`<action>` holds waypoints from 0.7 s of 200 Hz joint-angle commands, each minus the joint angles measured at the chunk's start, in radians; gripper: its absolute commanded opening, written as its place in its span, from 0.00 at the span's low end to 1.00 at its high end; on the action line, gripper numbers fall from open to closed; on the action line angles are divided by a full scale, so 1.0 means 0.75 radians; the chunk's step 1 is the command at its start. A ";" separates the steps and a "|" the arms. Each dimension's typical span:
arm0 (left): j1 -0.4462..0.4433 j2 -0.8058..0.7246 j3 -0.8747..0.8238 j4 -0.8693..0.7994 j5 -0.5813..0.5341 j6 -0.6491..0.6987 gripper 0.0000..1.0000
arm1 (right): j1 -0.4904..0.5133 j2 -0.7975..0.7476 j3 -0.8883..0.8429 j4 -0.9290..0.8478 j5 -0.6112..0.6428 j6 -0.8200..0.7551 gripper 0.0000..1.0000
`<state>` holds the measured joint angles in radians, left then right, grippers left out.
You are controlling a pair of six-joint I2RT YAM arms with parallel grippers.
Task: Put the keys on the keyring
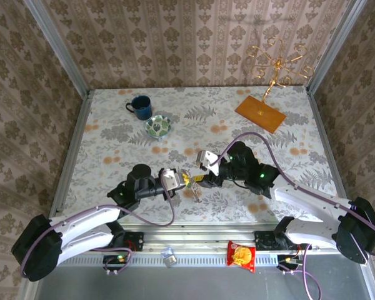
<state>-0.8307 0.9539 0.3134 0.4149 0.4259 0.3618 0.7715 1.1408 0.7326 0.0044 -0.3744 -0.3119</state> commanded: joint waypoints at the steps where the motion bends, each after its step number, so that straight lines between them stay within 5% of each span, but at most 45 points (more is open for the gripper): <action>1: -0.023 0.006 0.025 0.045 -0.052 -0.027 0.00 | 0.054 0.017 -0.016 0.078 0.146 0.318 0.58; 35: -0.048 0.029 0.042 0.038 -0.095 -0.029 0.00 | 0.067 0.037 -0.038 0.133 0.243 0.584 0.59; 140: -0.057 0.035 0.040 0.096 -0.115 -0.043 0.00 | 0.106 0.110 -0.099 0.206 0.239 0.736 0.60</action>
<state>-0.8646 0.9794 0.3210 0.4282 0.3397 0.3588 0.8433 1.2045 0.6682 0.1272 -0.2260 0.1928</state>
